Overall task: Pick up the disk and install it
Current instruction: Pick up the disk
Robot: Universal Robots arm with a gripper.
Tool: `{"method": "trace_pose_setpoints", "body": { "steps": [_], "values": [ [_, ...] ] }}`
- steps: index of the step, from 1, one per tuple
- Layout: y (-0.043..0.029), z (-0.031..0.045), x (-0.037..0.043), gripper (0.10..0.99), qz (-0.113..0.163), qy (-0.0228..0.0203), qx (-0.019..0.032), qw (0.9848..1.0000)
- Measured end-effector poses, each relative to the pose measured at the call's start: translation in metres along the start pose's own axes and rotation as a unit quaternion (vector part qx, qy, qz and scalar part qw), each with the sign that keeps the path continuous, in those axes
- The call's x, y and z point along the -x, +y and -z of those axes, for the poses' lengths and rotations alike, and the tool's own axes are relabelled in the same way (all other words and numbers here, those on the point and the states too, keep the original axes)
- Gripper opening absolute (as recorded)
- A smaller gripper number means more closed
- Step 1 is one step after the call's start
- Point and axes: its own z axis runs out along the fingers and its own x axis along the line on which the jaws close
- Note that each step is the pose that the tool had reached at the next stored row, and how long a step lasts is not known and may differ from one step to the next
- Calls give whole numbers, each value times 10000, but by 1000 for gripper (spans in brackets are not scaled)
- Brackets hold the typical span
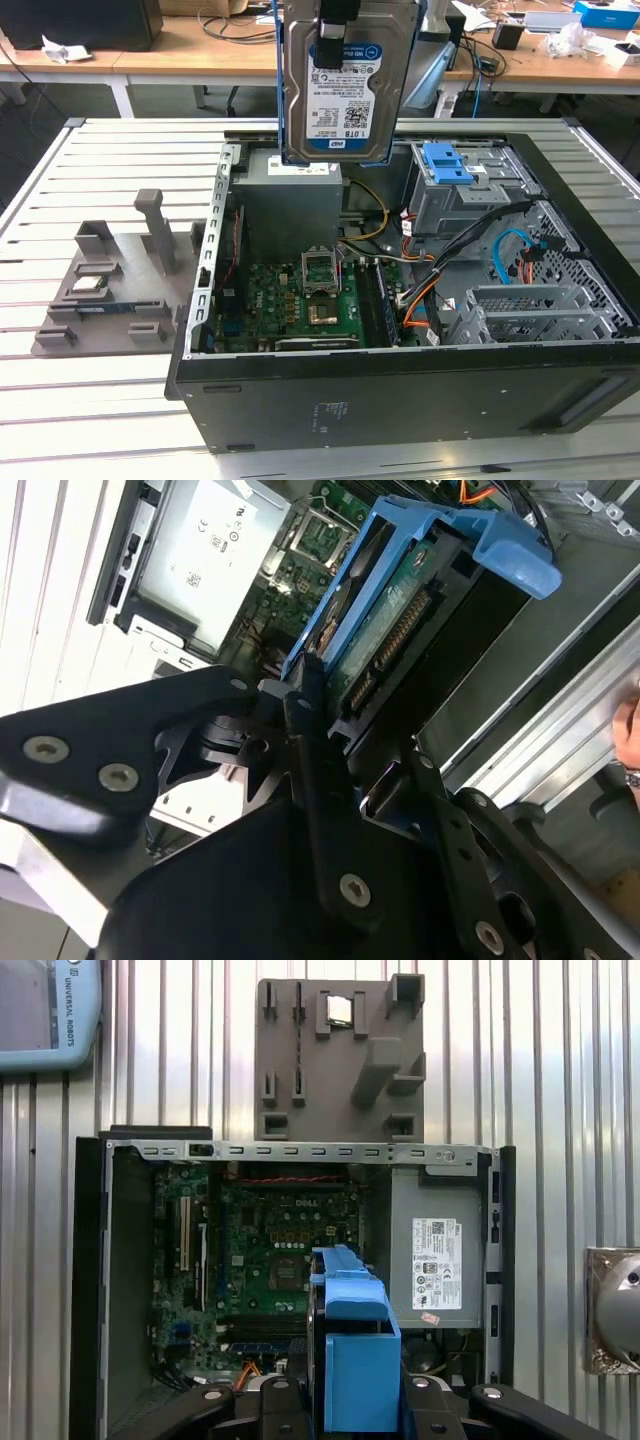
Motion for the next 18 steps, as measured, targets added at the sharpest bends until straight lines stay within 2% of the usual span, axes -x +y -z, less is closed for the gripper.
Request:
{"method": "trace_pose_setpoints", "body": {
  "steps": [18],
  "values": [
    [-2,-31,-317,365,0,0,0,10000]
  ]
}}
